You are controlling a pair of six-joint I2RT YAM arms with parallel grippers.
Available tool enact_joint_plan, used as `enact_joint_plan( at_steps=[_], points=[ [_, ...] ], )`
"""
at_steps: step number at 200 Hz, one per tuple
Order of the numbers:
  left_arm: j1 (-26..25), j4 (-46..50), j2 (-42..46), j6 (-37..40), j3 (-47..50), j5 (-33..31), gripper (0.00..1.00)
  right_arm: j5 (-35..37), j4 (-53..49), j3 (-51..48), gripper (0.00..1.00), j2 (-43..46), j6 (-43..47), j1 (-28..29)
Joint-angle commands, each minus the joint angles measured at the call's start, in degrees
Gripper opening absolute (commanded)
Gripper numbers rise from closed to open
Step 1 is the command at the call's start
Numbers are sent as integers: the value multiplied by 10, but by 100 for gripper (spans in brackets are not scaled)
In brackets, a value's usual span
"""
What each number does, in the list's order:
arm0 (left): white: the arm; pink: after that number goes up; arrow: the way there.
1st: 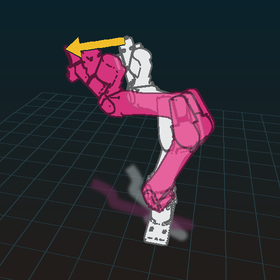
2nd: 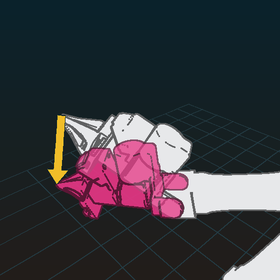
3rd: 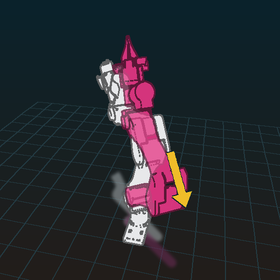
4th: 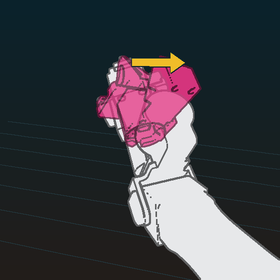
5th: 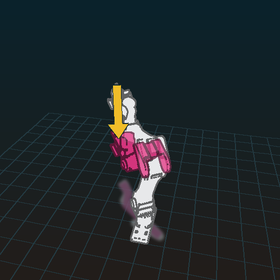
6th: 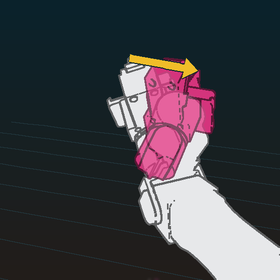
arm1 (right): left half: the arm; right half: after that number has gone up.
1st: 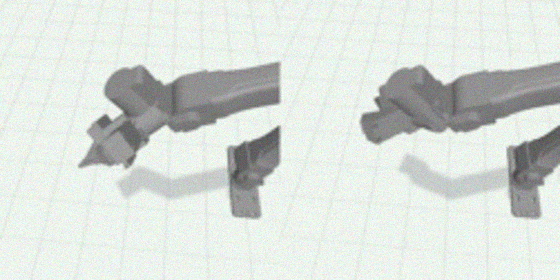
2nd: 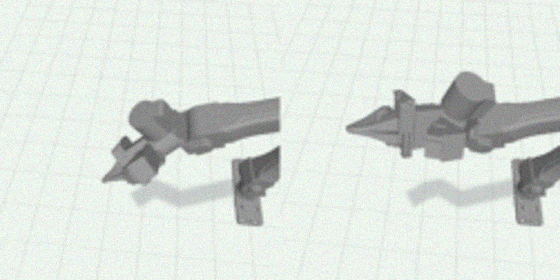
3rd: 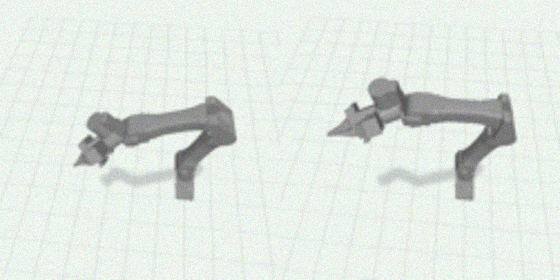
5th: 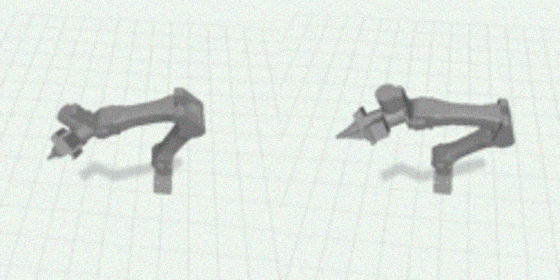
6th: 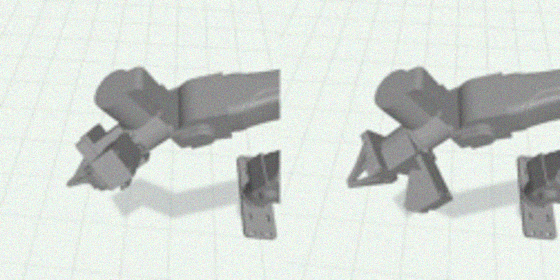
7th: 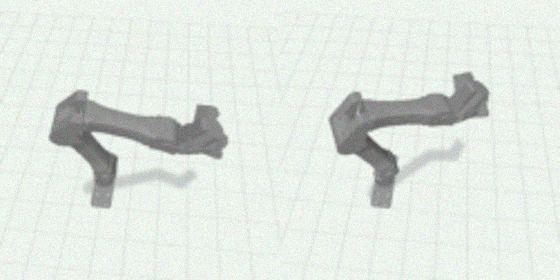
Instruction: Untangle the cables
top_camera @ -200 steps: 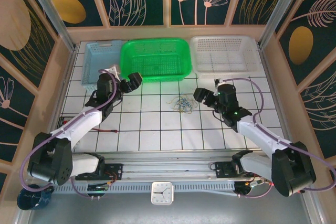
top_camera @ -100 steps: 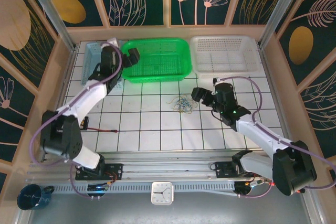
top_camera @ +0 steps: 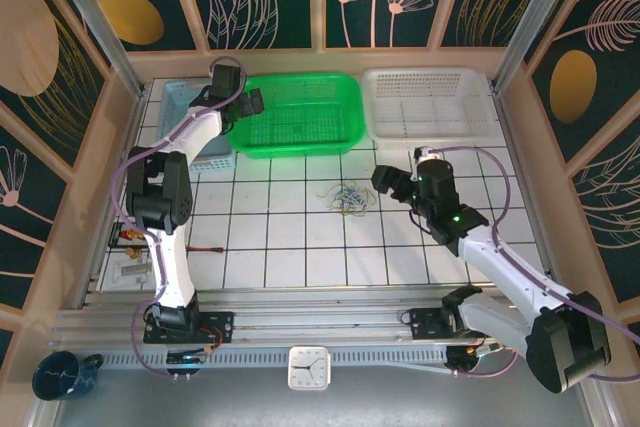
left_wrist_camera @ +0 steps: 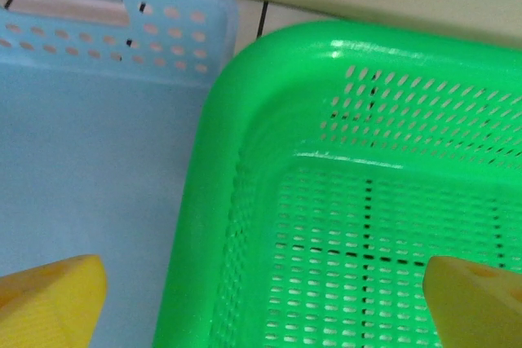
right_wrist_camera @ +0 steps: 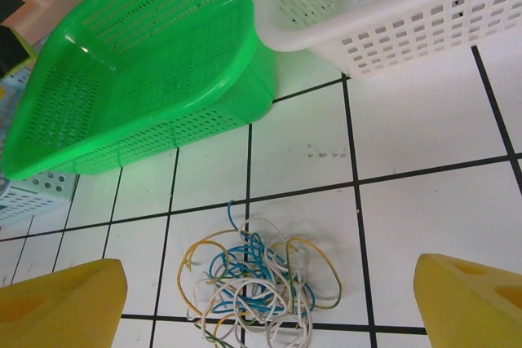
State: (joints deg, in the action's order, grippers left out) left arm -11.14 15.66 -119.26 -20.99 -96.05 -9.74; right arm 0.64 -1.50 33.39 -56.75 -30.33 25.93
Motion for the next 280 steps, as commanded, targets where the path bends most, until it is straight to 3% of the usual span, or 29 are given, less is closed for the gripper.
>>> enact_joint_plan(
  at_steps=[1,132,198,240,280],
  points=[
    [3,38,-13,18,-37,-14,99,24,-14,13,91,15,11,-1],
    [1,65,-69,1,-82,55,99,38,-31,13,92,44,7,-3],
    [-26,66,-79,3,-114,94,99,44,-35,3,91,56,3,-2],
    [-32,75,-86,1,-133,86,99,43,-32,-2,92,56,2,-2],
    [-32,95,-61,12,-133,12,99,38,-31,-7,91,53,1,-2]
  ],
)
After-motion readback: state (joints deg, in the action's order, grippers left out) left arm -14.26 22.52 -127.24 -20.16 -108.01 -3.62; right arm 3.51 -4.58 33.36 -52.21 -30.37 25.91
